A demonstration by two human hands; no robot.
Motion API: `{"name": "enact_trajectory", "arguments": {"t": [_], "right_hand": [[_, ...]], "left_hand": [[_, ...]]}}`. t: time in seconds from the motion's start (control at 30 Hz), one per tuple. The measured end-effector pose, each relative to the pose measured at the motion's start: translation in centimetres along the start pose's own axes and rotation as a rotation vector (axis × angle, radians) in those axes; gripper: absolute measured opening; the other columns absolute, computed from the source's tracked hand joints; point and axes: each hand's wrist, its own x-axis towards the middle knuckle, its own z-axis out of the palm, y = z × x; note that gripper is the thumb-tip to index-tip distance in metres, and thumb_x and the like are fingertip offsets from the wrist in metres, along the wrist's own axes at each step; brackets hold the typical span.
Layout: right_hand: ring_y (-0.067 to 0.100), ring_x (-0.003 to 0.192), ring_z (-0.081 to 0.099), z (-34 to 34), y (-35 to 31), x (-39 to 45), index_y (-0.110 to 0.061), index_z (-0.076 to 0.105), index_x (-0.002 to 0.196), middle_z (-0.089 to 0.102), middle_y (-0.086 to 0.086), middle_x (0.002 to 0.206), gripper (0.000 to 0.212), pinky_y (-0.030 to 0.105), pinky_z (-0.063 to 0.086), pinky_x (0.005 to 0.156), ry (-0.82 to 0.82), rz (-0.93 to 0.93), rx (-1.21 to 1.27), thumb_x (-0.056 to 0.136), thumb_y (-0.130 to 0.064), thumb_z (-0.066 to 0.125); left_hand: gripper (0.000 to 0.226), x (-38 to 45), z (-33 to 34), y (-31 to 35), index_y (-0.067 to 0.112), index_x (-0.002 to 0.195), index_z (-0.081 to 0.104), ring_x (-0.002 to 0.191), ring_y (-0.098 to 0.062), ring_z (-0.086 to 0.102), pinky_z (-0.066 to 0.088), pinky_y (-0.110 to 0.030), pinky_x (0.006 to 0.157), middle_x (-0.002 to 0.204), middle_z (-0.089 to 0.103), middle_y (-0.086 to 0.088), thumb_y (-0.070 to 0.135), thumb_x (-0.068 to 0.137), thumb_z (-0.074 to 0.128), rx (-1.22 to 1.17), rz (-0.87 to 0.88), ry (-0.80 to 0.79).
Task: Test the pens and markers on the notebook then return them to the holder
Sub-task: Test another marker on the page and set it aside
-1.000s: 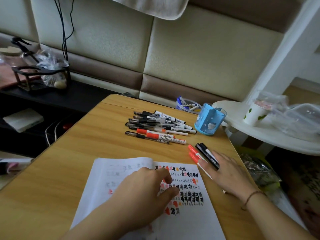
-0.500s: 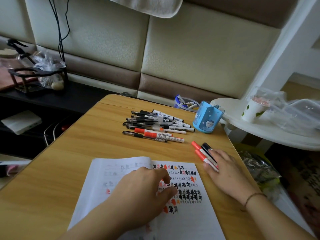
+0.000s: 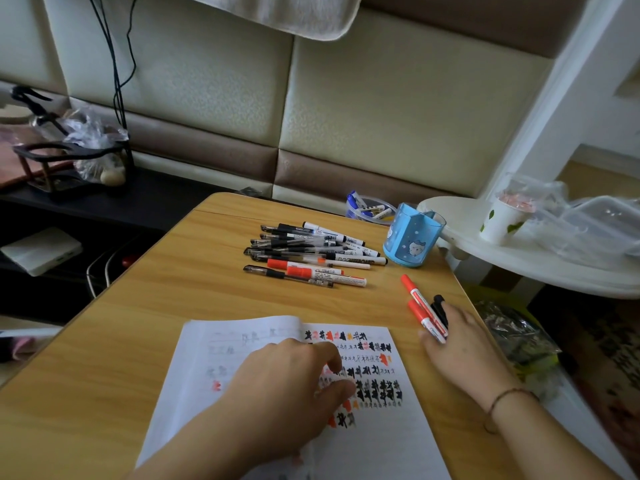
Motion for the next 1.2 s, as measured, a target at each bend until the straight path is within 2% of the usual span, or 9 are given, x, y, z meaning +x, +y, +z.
{"name": "enact_trajectory", "arguments": {"t": [0.13,0.27,0.33,0.4,0.5,0.63,0.8,1.0,1.2], "right_hand": [[0.022,0.147,0.012,-1.0,0.6,2.9,-0.032,0.006,0.153,0.009,-0.006,0.161,0.092,0.047,0.020,0.117,-0.153,-0.176,-0.037,0.081,-0.072,0.048],[0.013,0.147,-0.014,-1.8,0.5,5.3,-0.042,-0.006,0.150,-0.012,-0.016,0.159,0.096,0.049,0.004,0.117,-0.306,-0.301,-0.091,0.074,-0.080,0.039],[0.010,0.147,-0.008,-1.6,0.3,5.2,-0.039,-0.002,0.152,-0.006,-0.013,0.161,0.094,0.041,0.006,0.118,-0.338,-0.314,-0.010,0.078,-0.073,0.045],[0.013,0.146,0.016,-1.2,0.2,4.6,-0.034,0.013,0.152,0.013,-0.011,0.159,0.085,0.035,0.021,0.115,-0.268,-0.277,0.108,0.083,-0.060,0.057],[0.011,0.110,0.052,-0.6,0.5,3.5,-0.029,0.043,0.140,0.051,-0.005,0.138,0.066,0.023,0.046,0.085,-0.068,-0.203,0.207,0.082,-0.050,0.067],[0.006,0.093,0.050,-0.1,0.3,2.9,-0.029,0.053,0.120,0.057,-0.007,0.117,0.048,0.016,0.036,0.069,-0.002,-0.190,0.168,0.080,-0.049,0.069],[0.014,0.111,0.054,-1.2,-0.2,4.0,-0.030,0.050,0.129,0.054,-0.005,0.132,0.061,0.028,0.047,0.084,-0.034,-0.152,0.225,0.078,-0.061,0.063],[0.019,0.111,0.057,-5.7,-2.8,10.3,-0.015,0.064,0.116,0.064,0.004,0.122,0.033,0.030,0.042,0.090,0.093,-0.112,0.352,0.089,-0.033,0.064],[0.015,0.104,0.059,-3.5,-8.4,14.2,-0.014,0.061,0.124,0.063,0.002,0.124,0.032,0.028,0.049,0.092,-0.069,-0.345,0.137,0.093,-0.009,0.057]], "left_hand": [[0.039,0.0,0.0,-0.1,0.035,0.111,0.055,0.069,-0.011,0.051,0.038,-0.026,0.060,0.073,0.052,0.008,0.065,0.088,0.044,0.019,-0.001,-0.021],[0.039,0.0,-0.2,0.0,0.035,0.112,0.055,0.066,-0.012,0.046,0.035,-0.027,0.058,0.070,0.048,0.005,0.064,0.088,0.044,0.030,-0.009,-0.037],[0.038,0.0,-0.2,0.1,0.036,0.112,0.055,0.069,-0.011,0.048,0.035,-0.027,0.059,0.072,0.049,0.007,0.064,0.088,0.044,0.025,-0.019,-0.045],[0.038,0.0,-0.3,0.1,0.036,0.112,0.055,0.068,-0.011,0.047,0.035,-0.027,0.059,0.072,0.048,0.008,0.064,0.088,0.044,0.025,-0.015,-0.053],[0.039,-0.1,-0.3,-0.1,0.036,0.112,0.055,0.069,-0.012,0.048,0.036,-0.027,0.060,0.072,0.049,0.008,0.064,0.088,0.044,0.023,-0.014,-0.052],[0.039,-0.2,-0.3,0.0,0.036,0.112,0.055,0.071,-0.012,0.049,0.038,-0.027,0.062,0.075,0.052,0.008,0.065,0.088,0.043,0.011,-0.016,-0.056],[0.039,-0.3,-0.6,0.1,0.035,0.113,0.055,0.073,-0.011,0.051,0.039,-0.026,0.063,0.079,0.052,0.009,0.064,0.088,0.044,-0.018,-0.016,-0.067],[0.040,-0.2,-0.3,0.5,0.036,0.117,0.049,0.096,-0.017,0.060,0.049,-0.029,0.079,0.105,0.063,0.010,0.064,0.089,0.043,0.004,-0.097,0.006],[0.040,0.7,0.3,1.1,0.030,0.112,0.042,0.101,-0.026,0.059,0.048,-0.033,0.078,0.113,0.060,0.004,0.063,0.089,0.041,0.113,-0.165,-0.026]]}}
